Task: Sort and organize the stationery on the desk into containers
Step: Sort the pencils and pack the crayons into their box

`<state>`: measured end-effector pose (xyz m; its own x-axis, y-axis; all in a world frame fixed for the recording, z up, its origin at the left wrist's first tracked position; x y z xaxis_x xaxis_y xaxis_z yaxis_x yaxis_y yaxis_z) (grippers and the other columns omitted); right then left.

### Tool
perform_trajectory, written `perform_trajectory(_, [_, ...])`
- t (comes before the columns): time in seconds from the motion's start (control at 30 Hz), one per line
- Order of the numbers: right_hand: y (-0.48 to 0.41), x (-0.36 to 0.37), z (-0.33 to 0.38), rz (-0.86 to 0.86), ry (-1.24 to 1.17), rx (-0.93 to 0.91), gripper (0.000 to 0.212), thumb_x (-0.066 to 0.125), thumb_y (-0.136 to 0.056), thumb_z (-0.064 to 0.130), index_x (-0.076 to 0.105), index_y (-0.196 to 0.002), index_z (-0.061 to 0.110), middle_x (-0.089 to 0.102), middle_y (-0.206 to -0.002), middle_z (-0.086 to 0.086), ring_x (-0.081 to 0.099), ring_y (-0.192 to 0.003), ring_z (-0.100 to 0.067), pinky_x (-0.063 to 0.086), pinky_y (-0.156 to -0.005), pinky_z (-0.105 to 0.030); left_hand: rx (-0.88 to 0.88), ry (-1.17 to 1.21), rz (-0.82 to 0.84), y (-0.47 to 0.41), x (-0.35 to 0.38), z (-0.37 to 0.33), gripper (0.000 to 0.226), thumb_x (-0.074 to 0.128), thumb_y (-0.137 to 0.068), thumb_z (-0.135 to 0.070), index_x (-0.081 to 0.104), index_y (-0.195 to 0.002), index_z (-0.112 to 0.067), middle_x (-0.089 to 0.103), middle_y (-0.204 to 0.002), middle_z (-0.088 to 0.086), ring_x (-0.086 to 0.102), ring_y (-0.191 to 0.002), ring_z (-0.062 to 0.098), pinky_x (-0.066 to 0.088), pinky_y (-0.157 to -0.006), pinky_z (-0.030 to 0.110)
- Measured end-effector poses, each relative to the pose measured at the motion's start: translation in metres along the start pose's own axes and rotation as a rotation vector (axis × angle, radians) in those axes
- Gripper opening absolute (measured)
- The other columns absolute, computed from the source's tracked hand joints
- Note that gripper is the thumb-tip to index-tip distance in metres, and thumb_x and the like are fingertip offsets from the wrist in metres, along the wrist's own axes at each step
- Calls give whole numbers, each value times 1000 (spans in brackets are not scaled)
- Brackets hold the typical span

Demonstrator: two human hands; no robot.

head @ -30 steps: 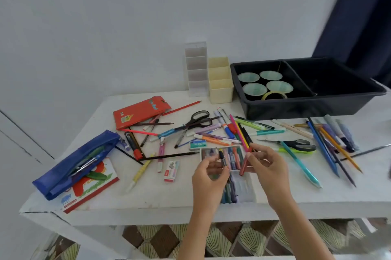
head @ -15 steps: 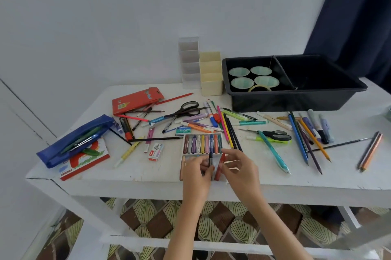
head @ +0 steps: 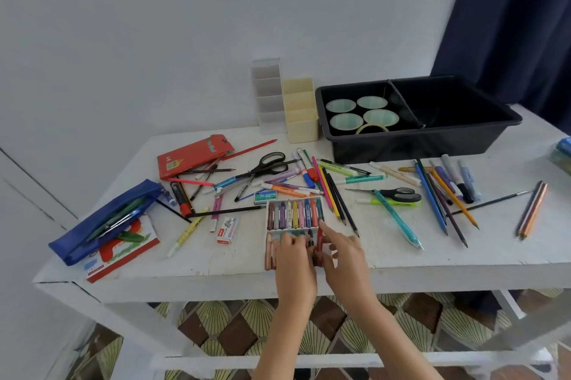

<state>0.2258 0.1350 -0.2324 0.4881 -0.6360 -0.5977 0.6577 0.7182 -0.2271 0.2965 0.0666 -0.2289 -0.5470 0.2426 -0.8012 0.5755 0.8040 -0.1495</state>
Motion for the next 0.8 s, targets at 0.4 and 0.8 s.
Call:
perform_trajectory(0.4, [12, 12, -3, -217, 124, -137, 45, 75, -68, -10, 65, -111, -4, 70, -95, -11, 52, -85, -18, 36, -84, 2, 51, 66, 25, 2, -3, -2, 31, 48, -97, -16, 55, -127, -16, 46, -109, 0, 47, -101, 11, 42, -83, 17])
perform_trajectory(0.8, [16, 16, -3, -162, 323, -173, 33, 75, -70, -5, 71, -100, 7, 61, -115, -9, 52, -99, -22, 53, -79, -26, -31, -18, 133, -6, -5, -5, 35, 50, -96, -14, 53, -130, -16, 43, -130, 6, 40, -125, 19, 36, -105, 26])
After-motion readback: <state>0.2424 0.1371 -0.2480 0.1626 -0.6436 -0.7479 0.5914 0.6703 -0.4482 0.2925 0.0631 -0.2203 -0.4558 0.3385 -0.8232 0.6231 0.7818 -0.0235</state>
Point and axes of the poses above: each hand's wrist, its own y-axis away from the middle knuckle, its own x-axis out of the palm, z = x × y, the point moved 5 cm from there along -y, towards the middle knuckle
